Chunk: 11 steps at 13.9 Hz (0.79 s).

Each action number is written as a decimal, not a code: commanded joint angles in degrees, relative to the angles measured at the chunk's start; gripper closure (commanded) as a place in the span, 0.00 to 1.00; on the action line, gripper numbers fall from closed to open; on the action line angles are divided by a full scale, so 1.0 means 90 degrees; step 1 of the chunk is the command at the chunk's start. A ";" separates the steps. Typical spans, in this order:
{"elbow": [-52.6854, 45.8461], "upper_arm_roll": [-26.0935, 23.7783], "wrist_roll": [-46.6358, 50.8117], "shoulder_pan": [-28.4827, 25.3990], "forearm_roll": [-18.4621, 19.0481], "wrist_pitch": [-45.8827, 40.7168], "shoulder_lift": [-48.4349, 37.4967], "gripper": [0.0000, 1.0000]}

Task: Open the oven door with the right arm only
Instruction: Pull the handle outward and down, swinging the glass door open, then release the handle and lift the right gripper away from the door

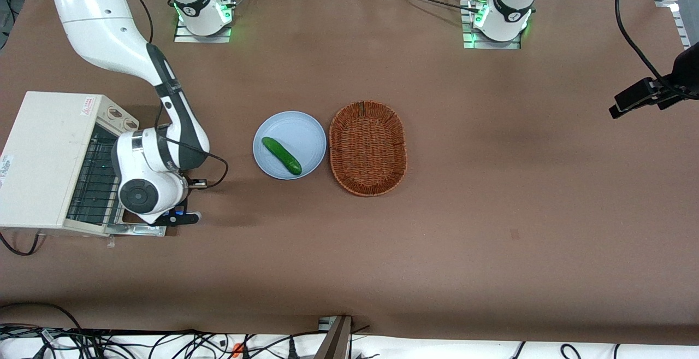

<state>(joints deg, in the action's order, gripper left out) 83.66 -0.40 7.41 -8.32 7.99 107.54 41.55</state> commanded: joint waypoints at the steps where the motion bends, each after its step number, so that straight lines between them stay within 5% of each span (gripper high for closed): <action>1: 0.0070 0.0073 -0.0664 0.0055 -0.0495 -0.0239 -0.0688 1.00; 7: 0.0070 0.0122 -0.1048 0.0396 -0.0838 -0.1204 -0.2016 1.00; 11: 0.0080 0.0464 -0.1067 0.0534 -0.1093 -0.2142 -0.2808 0.53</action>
<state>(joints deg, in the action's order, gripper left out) 82.74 2.87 -1.17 -3.90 -0.32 91.03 20.32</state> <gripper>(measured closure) 0.881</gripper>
